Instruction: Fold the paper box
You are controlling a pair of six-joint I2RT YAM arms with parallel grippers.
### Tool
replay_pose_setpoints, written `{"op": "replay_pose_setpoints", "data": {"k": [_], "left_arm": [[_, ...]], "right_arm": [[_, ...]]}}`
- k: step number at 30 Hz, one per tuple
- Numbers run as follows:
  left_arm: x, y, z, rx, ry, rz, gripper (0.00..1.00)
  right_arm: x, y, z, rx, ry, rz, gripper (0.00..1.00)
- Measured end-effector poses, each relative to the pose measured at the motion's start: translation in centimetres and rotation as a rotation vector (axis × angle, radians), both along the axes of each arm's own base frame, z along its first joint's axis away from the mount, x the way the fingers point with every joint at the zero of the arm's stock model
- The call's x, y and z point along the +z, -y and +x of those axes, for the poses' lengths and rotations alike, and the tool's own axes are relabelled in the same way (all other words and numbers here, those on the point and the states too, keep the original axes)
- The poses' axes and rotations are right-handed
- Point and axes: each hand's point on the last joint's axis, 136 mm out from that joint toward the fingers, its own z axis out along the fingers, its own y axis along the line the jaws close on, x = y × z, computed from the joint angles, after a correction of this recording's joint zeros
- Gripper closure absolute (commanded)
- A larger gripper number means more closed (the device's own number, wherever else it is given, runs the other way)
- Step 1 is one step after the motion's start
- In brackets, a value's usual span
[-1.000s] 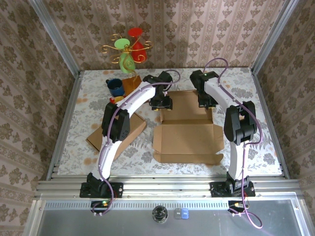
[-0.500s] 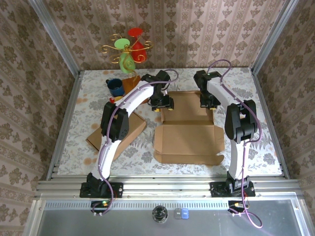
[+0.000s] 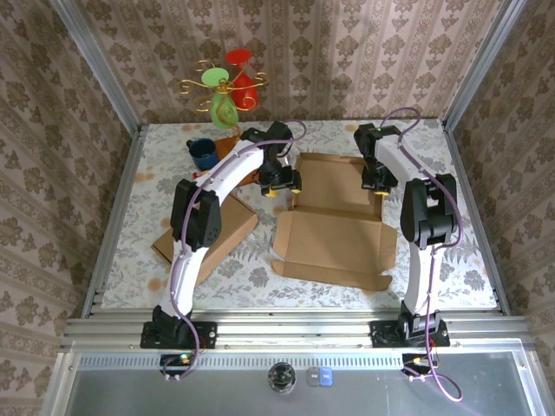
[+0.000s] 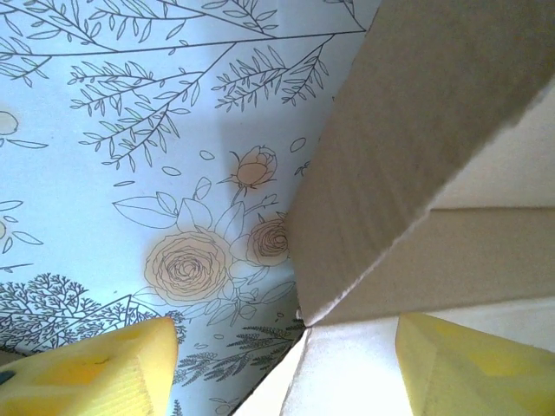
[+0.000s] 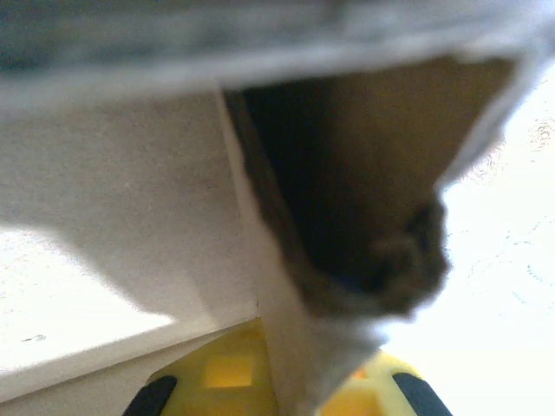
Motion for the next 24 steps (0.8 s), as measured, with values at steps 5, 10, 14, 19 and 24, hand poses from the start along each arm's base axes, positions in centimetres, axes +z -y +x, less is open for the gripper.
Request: {"op": "replay_pose_setpoints", "data": {"k": [5,10,14,19,24], "left_arm": [[1.6,-0.4,-0.3,0.005,0.021,-0.015,0.34],[3.7,-0.9,-1.8,0.02,0.021,-0.056,0.34],[4.0,-1.1,-4.7,0.049,-0.024,-0.104,0.34],[2.5,-0.7,-8.5,0.098,-0.098,-0.17,0.31],[-0.5,0.2,-10.7,0.174,-0.167,-0.25,0.29]], "right_arm": [[-0.3,0.9,0.0,-0.075,0.01,0.06,1.0],[-0.7,2.7,-0.3,-0.206,0.02,0.138,1.0],[-0.9,3.6,-0.5,-0.299,0.025,0.201,1.0],[-1.4,4.5,-0.4,-0.384,0.011,0.276,1.0],[-2.1,5.5,-0.5,-0.449,-0.005,0.342,1.0]]}}
